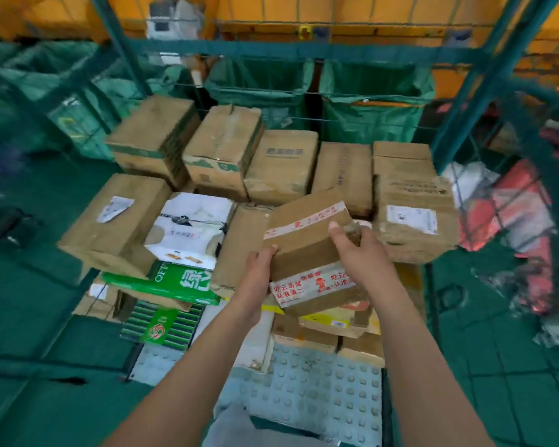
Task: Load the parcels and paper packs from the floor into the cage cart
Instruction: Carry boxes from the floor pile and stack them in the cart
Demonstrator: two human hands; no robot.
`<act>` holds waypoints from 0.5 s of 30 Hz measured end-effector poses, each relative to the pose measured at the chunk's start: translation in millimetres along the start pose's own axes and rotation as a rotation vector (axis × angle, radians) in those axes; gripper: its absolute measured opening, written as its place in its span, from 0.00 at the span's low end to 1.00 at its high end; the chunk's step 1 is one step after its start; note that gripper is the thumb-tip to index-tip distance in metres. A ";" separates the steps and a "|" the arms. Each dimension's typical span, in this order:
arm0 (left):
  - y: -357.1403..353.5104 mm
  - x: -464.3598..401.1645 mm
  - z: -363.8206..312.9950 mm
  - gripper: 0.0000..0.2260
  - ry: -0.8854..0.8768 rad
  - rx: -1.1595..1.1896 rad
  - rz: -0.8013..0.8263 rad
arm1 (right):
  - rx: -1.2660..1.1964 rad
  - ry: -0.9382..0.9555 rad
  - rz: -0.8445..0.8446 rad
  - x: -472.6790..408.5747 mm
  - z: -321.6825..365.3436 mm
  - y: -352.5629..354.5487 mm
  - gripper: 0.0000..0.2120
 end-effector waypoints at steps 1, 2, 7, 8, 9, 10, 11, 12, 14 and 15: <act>14.2 -4.3 -1.3 0.17 -0.001 0.016 -0.021 | 0.006 -0.001 0.024 -2.8 6.3 -15.1 0.41; 28.2 -9.3 -2.1 0.18 0.000 0.027 -0.037 | 0.017 -0.003 0.045 -4.3 13.6 -29.5 0.42; 86.4 -41.0 -10.2 0.14 0.031 0.040 -0.088 | 0.020 -0.016 0.089 -13.5 42.9 -88.9 0.45; 98.9 -48.5 -13.8 0.15 0.044 0.043 -0.087 | 0.010 -0.024 0.092 -16.7 49.5 -101.0 0.45; 104.7 -51.2 -16.1 0.15 0.047 0.041 -0.086 | 0.004 -0.036 0.093 -17.8 51.5 -107.1 0.44; 118.5 -59.7 -20.9 0.15 0.050 0.041 -0.075 | 0.009 -0.052 0.092 -19.5 61.5 -120.0 0.43; 128.1 -66.4 -25.3 0.15 0.044 0.035 -0.065 | 0.006 -0.069 0.096 -22.4 66.8 -129.7 0.42; 136.4 -71.9 -28.9 0.15 0.041 0.029 -0.058 | -0.008 -0.084 0.102 -23.7 72.1 -136.3 0.39; 158.5 -90.3 -38.6 0.15 0.032 0.020 -0.037 | -0.046 -0.101 0.103 -30.9 85.5 -157.5 0.34; 167.8 -99.8 -43.8 0.15 0.026 0.018 -0.027 | -0.056 -0.113 0.097 -35.7 90.5 -167.0 0.36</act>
Point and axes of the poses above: each hand's wrist, its own x-axis away from the middle knuckle, its own y-axis out of the back of the hand, z = x × y, the point moved 4 cm from there along -x, towards the middle knuckle, and after that the axes turned 5 degrees about -x, right-handed, at the moved point
